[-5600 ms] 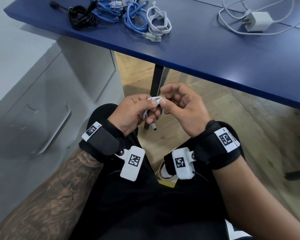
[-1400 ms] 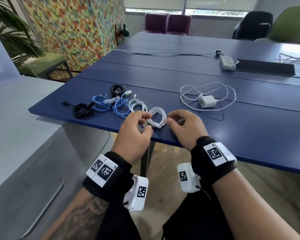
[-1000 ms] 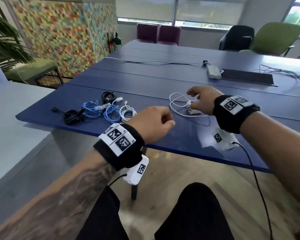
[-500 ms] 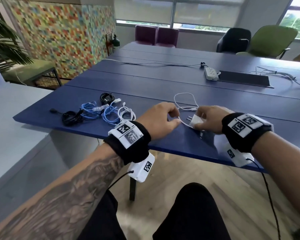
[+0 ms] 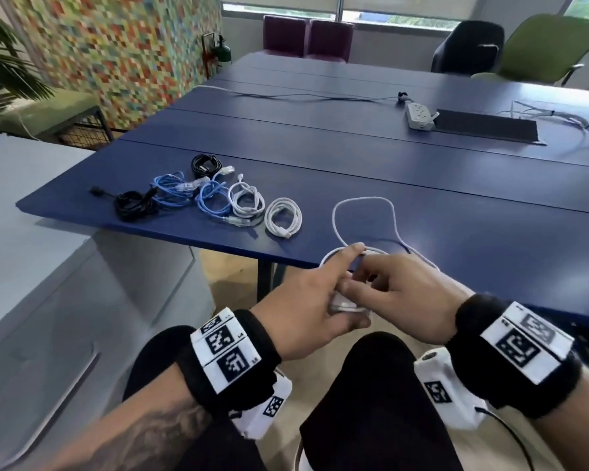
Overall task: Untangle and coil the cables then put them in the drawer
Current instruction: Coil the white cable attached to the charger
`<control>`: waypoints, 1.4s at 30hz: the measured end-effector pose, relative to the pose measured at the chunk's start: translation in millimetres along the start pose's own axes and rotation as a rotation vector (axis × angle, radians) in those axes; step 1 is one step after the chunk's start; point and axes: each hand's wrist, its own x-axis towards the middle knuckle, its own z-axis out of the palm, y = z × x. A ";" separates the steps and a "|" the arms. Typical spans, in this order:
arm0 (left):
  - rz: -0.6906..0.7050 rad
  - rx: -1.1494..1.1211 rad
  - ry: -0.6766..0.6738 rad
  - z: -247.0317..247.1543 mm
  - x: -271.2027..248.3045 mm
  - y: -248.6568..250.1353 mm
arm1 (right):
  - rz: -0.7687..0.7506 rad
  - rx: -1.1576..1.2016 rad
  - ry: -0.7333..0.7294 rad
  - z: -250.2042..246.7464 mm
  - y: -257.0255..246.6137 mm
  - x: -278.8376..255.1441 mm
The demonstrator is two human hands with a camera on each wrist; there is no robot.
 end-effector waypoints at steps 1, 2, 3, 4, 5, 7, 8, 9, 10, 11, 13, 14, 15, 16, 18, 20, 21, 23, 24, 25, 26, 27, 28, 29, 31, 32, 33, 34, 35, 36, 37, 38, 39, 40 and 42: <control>-0.012 -0.017 -0.005 -1.0 -8.6 -4.0 | -0.010 0.024 -0.002 4.9 -2.5 -3.6; -0.021 -0.041 -0.006 -1.4 -17.6 -7.3 | -0.019 0.045 -0.014 9.5 -5.7 -8.0; -0.037 -0.072 -0.007 -0.2 -26.0 -11.2 | -0.031 0.056 -0.030 14.5 -8.7 -12.1; -0.058 -0.109 -0.010 1.0 -33.7 -14.6 | -0.049 0.054 -0.040 19.6 -11.1 -16.0; -0.078 -0.153 -0.018 2.7 -40.9 -18.4 | -0.071 0.040 -0.045 24.6 -13.5 -19.3; -0.109 -0.268 -0.043 5.5 -53.4 -27.8 | -0.108 0.009 -0.055 32.7 -17.4 -23.3; -0.130 -0.328 -0.052 5.8 -59.0 -32.5 | -0.121 0.008 -0.065 35.6 -18.7 -24.1; -0.151 -0.381 -0.056 5.5 -64.1 -37.0 | -0.134 0.022 -0.078 38.1 -19.1 -24.0; -0.172 -0.429 -0.050 5.3 -68.6 -41.4 | -0.149 0.051 -0.090 40.8 -19.1 -23.5; -0.196 -0.478 -0.034 5.3 -72.5 -45.4 | -0.164 0.090 -0.101 44.5 -17.8 -21.6; -0.262 -0.597 -0.005 5.7 -79.8 -52.6 | -0.188 0.147 -0.106 54.5 -14.2 -16.7; -0.300 -0.663 -0.007 5.7 -82.7 -55.8 | -0.198 0.154 -0.100 60.5 -12.7 -13.6; -0.339 -0.731 -0.025 5.7 -85.4 -58.7 | -0.205 0.167 -0.099 66.9 -11.9 -10.2; -0.371 -0.795 -0.046 5.7 -87.8 -62.7 | -0.206 0.203 -0.103 73.4 -11.5 -7.3; -0.411 -0.928 -0.081 4.5 -90.1 -69.9 | -0.205 0.313 -0.105 85.3 -13.8 -1.4; -0.434 -1.027 -0.102 2.6 -90.5 -75.3 | -0.228 0.379 -0.081 97.2 -17.6 3.4; -0.447 -1.032 -0.099 1.3 -90.4 -77.8 | -0.237 0.405 -0.075 103.5 -19.0 5.8; -0.470 -0.935 -0.056 -1.9 -91.3 -84.6 | -0.229 0.475 -0.095 116.4 -22.5 8.6; -0.480 -0.872 -0.013 -3.8 -92.6 -87.7 | -0.221 0.491 -0.101 123.3 -23.8 9.8; -0.486 -0.822 0.030 -5.4 -94.1 -91.1 | -0.215 0.485 -0.093 130.2 -24.9 11.3; -0.483 -0.781 0.061 -6.8 -95.9 -94.8 | -0.212 0.470 -0.074 136.2 -26.1 12.5; -0.475 -0.738 0.075 -7.7 -97.5 -97.6 | -0.211 0.460 -0.046 141.7 -26.8 14.1; -0.464 -0.690 0.077 -8.5 -99.1 -100.6 | -0.208 0.467 -0.015 145.6 -27.0 15.4; -0.451 -0.647 0.077 -9.2 -100.0 -102.6 | -0.199 0.487 0.015 147.6 -26.7 16.8; -0.454 -0.628 0.089 -13.4 -101.2 -105.6 | -0.185 0.538 0.061 147.9 -23.9 19.1; -0.473 -0.643 0.106 -16.4 -102.0 -107.3 | -0.180 0.556 0.080 146.7 -22.3 19.9; -0.490 -0.653 0.128 -19.2 -103.1 -110.1 | -0.176 0.575 0.104 145.8 -20.2 20.7; -0.503 -0.649 0.153 -21.1 -104.1 -113.4 | -0.177 0.609 0.133 145.0 -18.3 21.5; -0.513 -0.629 0.192 -22.5 -105.1 -117.7 | -0.178 0.648 0.165 144.1 -16.5 22.8; -0.519 -0.616 0.245 -23.3 -105.4 -122.6 | -0.190 0.680 0.195 142.4 -13.9 24.1; -0.524 -0.627 0.309 -24.3 -105.5 -126.5 | -0.200 0.699 0.213 140.4 -11.6 24.4; -0.536 -0.683 0.378 -25.0 -105.7 -130.4 | -0.212 0.723 0.209 138.1 -8.8 23.6; -0.542 -0.750 0.437 -26.0 -105.5 -133.3 | -0.217 0.750 0.176 134.7 -6.3 21.4; -0.542 -0.800 0.480 -27.1 -105.5 -137.3 | -0.217 0.762 0.110 132.0 -4.1 19.1; -0.545 -0.826 0.509 -29.3 -105.2 -139.1 | -0.169 0.698 -0.061 129.1 -1.0 14.9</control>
